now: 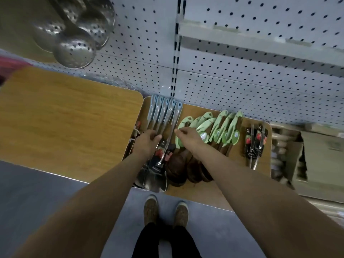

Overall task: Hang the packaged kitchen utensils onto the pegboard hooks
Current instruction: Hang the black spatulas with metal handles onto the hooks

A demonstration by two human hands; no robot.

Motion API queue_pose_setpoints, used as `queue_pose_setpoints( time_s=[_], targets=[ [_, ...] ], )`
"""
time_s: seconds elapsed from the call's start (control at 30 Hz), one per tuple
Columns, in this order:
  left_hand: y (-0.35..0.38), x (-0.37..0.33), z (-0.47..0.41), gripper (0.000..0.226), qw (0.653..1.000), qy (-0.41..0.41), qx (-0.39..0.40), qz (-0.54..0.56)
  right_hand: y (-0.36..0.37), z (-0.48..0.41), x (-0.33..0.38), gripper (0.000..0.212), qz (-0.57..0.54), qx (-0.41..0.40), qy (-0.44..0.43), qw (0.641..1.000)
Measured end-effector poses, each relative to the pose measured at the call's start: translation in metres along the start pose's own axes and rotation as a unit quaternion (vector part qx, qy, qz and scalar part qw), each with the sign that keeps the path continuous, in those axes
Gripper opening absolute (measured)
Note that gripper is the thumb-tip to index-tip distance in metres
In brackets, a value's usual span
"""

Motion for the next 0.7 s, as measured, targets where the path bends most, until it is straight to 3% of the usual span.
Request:
queue_pose_setpoints(
  time_s=[0.33, 0.5, 0.7],
  targets=[
    [0.009, 0.002, -0.043, 0.032, 0.999, 0.031, -0.033, -0.007, 0.038, -0.048, -0.024, 0.075, -0.214, 0.001, 0.135, 0.968],
    [0.012, -0.004, -0.053, 0.032, 0.999, 0.041, -0.026, -0.015, 0.036, -0.046, -0.022, 0.027, -0.303, 0.019, 0.147, 0.941],
    [0.018, -0.003, -0.059, 0.037, 1.0, 0.02, 0.009, -0.017, 0.029, -0.034, -0.028, 0.013, -0.368, -0.05, 0.124, 0.92]
  ],
)
Point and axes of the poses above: each hand's wrist, its own z-axis away from the middle knuckle, its own y-axis out of the palm, x = y × z, the point moved 4 cm from there along -z, towards the middle knuckle, and after that the axes turned 13 degrees about -z, right-handed, at the moved point
